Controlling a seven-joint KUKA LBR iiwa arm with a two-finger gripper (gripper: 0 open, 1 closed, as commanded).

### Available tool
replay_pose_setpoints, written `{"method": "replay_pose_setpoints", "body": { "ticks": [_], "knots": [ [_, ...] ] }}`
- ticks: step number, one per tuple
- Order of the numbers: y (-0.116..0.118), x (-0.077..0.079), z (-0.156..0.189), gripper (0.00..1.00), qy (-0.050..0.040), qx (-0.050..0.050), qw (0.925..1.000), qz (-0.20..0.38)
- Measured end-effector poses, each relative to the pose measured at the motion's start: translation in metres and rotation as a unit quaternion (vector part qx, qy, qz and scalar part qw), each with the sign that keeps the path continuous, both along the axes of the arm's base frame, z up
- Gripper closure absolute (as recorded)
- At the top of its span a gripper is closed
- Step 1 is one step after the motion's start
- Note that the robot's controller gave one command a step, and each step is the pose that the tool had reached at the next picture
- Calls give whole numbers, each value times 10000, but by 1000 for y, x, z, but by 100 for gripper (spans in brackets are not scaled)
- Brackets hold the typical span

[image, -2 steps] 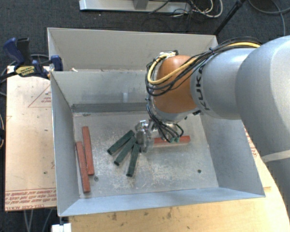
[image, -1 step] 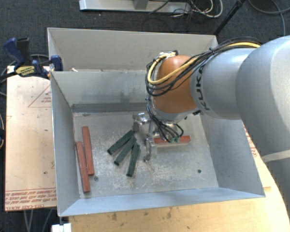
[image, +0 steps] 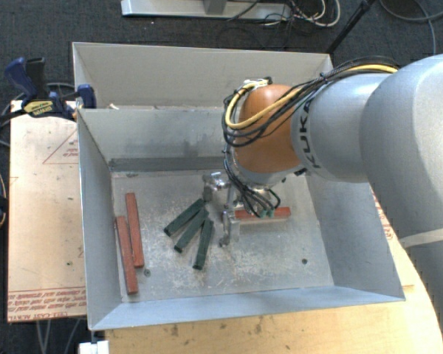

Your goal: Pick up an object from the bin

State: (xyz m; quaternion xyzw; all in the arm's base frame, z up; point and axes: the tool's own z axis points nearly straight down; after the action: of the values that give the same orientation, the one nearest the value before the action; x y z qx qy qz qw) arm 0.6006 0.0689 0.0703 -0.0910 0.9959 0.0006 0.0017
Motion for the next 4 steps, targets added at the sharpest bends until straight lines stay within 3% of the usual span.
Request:
{"method": "replay_pose_setpoints", "body": {
  "ticks": [1,2,3,4],
  "knots": [
    [58,-3,1,100,-3,-3,9979,646],
    [58,-3,1,100,-3,-5,9979,650],
    [40,-11,110,100,2,-2,9973,730],
    [40,-11,110,100,3,-2,9973,733]
  ]
}}
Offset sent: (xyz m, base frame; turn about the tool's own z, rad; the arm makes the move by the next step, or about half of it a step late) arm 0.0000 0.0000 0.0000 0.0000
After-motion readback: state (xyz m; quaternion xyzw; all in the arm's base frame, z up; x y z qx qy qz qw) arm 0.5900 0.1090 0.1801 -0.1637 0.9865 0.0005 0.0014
